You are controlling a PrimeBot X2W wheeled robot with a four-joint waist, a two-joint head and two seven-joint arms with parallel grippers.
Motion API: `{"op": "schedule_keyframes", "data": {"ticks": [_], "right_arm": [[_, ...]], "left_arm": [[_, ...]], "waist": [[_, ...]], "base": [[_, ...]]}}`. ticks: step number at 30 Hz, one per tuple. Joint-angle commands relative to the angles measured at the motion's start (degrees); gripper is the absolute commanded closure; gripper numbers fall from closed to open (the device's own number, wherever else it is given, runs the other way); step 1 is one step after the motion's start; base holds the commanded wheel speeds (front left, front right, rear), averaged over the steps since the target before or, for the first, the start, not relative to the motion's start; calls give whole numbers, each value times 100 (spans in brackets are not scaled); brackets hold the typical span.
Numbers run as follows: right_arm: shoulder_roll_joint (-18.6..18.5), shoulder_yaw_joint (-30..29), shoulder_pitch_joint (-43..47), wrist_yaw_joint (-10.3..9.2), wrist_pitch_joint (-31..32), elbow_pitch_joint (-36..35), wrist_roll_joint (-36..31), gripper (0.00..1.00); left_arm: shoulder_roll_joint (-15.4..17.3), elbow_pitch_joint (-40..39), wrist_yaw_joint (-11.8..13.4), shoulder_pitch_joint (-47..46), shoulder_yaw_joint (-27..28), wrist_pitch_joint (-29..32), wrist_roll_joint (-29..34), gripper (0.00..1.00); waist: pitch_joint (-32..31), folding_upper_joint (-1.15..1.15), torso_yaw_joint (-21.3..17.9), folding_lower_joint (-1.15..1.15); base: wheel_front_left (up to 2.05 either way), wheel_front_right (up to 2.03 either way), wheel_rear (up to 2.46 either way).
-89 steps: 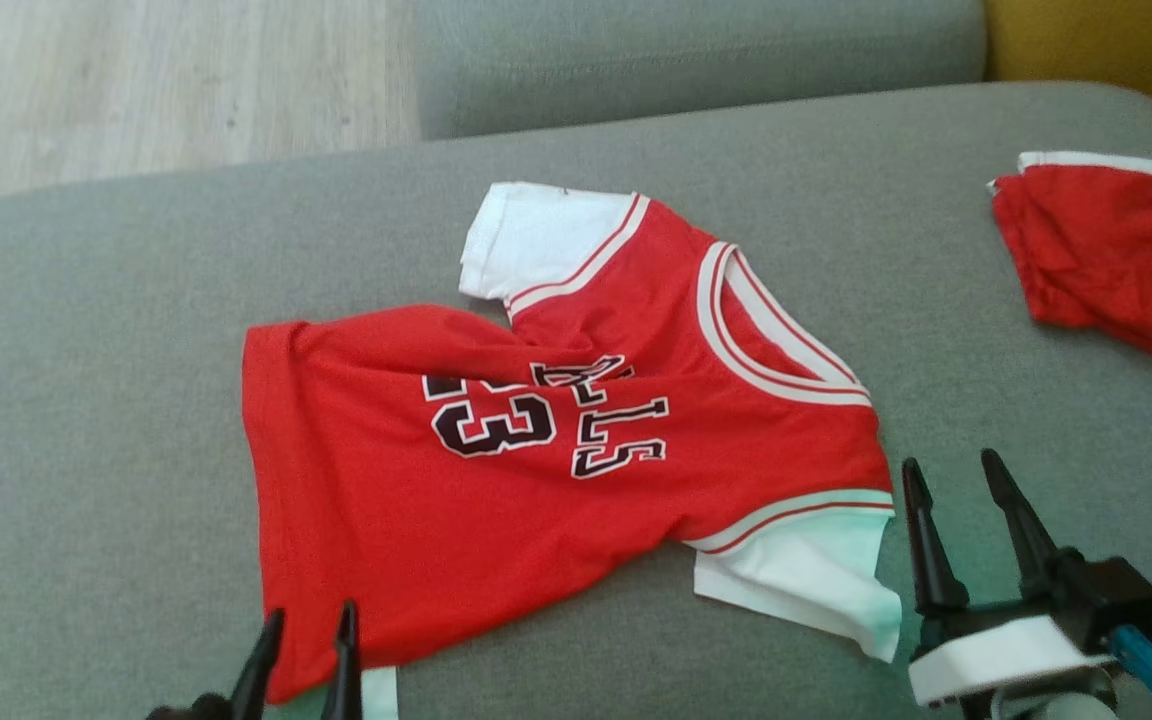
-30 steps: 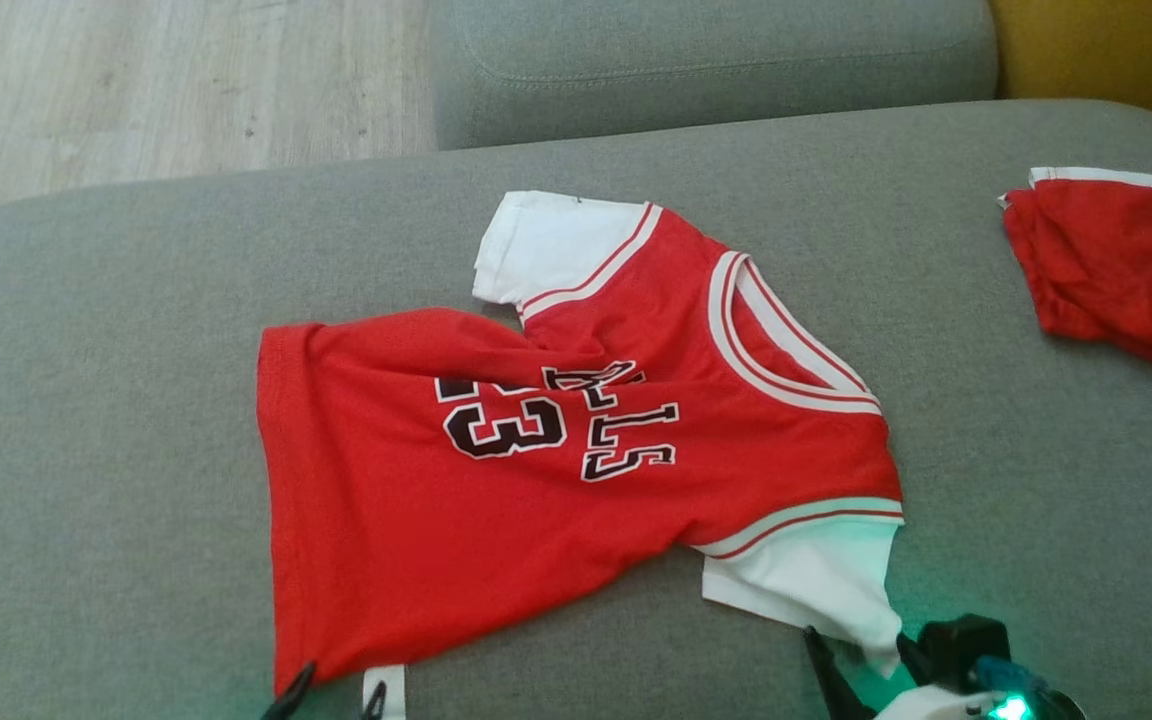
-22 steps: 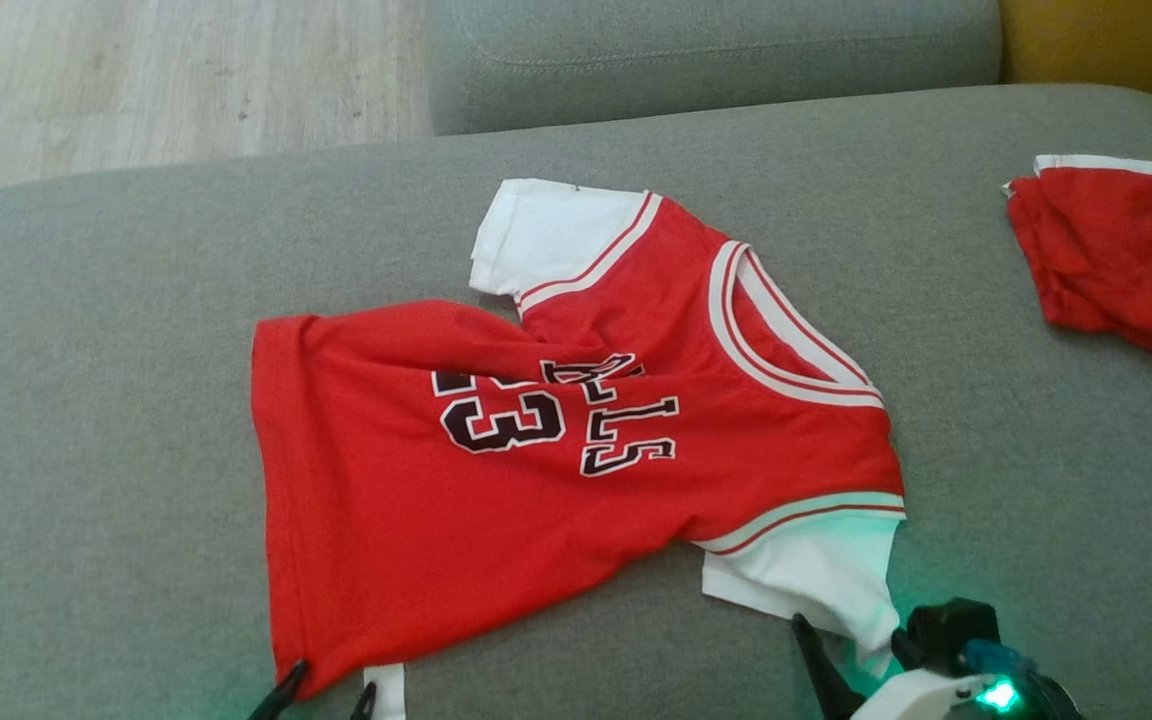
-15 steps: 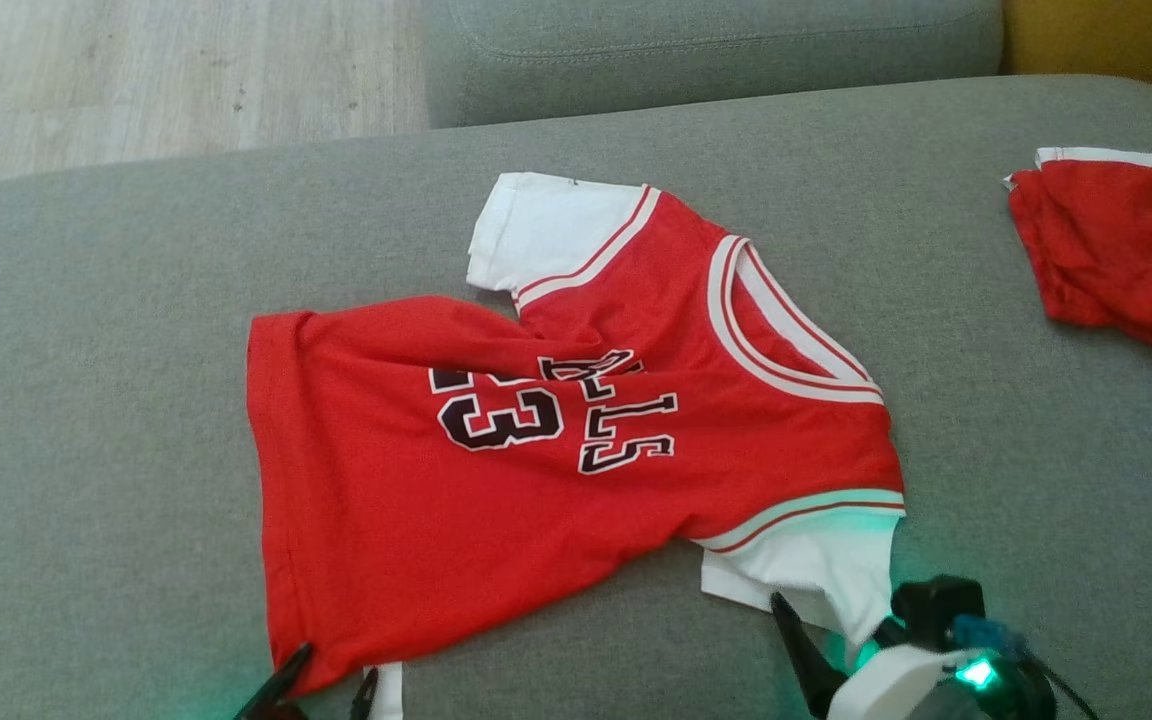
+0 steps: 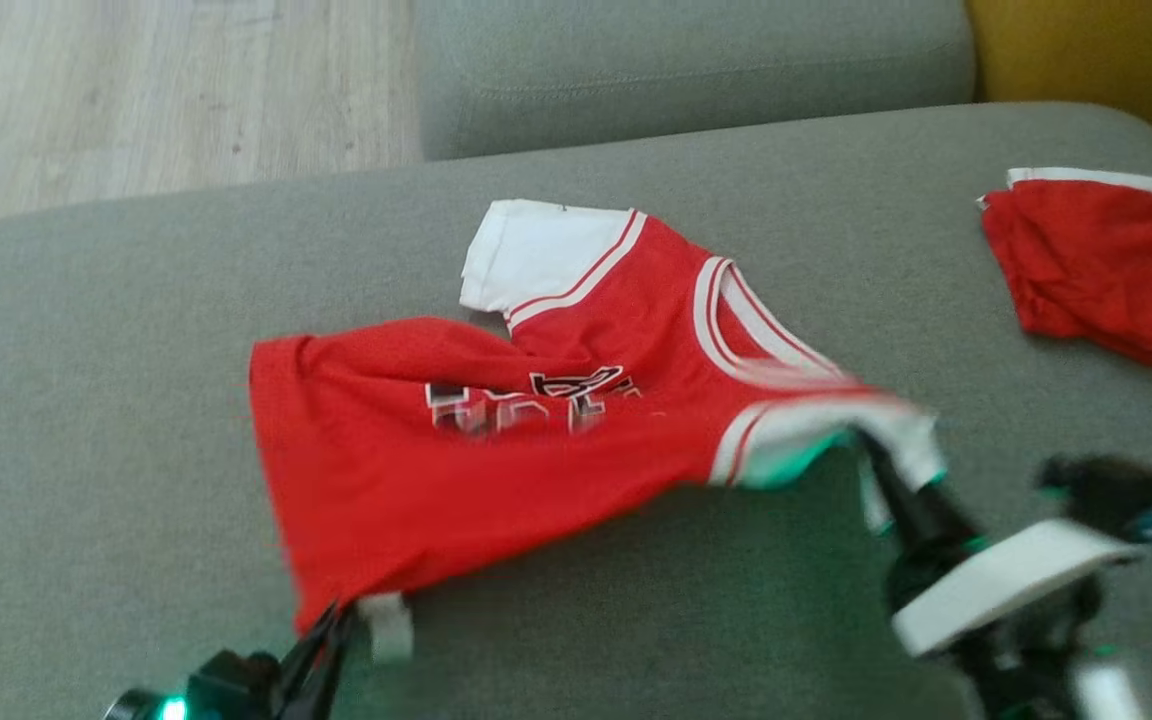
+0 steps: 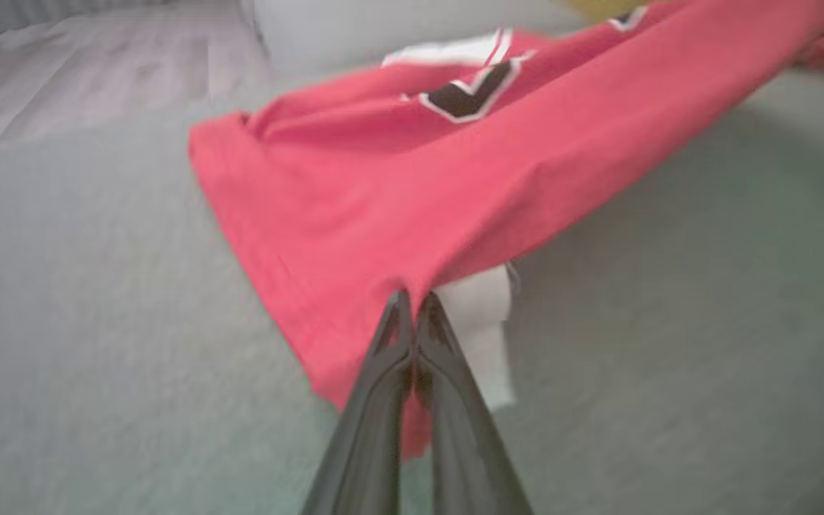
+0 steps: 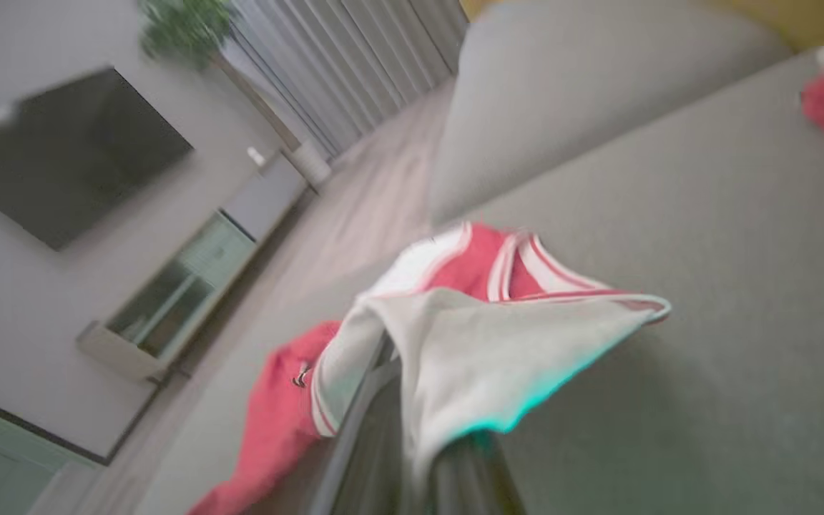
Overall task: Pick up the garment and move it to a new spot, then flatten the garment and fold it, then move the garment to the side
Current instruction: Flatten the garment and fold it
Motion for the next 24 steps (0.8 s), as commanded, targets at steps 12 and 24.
{"op": "schedule_keyframes", "data": {"ticks": [12, 24], "right_arm": [[-178, -1703, -1046, -4, 2117, -3525, 1093, 100], [-63, -2120, -5160, -4, 3250, -892, -46, 100]], "left_arm": [[1549, -5799, -64, -625, 508, 2582, -2475, 100], [2029, -3945, -65, -4871, 362, 3754, -3551, 100]], "waist": [[52, 0, -87, 0], [1451, 0, -169, 0]], "base": [[0, 0, 0], [0, 0, 0]]}}
